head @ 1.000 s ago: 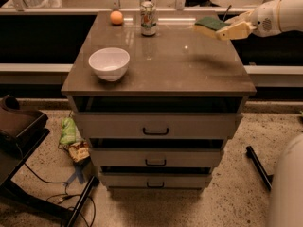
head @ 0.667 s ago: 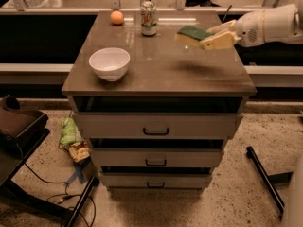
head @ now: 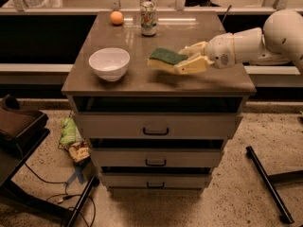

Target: Move sponge near white bowl

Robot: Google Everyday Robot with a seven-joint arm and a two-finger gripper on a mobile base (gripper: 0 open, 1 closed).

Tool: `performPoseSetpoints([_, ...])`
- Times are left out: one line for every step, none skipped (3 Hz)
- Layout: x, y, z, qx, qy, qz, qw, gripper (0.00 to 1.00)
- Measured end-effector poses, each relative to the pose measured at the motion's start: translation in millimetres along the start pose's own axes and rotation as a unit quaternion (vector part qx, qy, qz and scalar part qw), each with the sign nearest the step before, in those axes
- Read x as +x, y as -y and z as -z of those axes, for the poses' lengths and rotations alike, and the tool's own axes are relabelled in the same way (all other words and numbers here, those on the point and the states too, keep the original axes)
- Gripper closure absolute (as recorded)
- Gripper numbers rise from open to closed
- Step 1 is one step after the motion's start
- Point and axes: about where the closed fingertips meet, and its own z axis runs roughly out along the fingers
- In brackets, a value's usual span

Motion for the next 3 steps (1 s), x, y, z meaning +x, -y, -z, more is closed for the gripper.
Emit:
performPoseSetpoints([13.2,-15.9,-22.4,-0.020,0.001,0.008,0.9998,0.75])
performPoseSetpoints([11.2,-14.9,-22.7,-0.020,0.001,0.008,0.9998,0.52])
performPoseSetpoints([11.0,-15.9,-25.6,-0.023,0.001,0.008,0.9997,0.29])
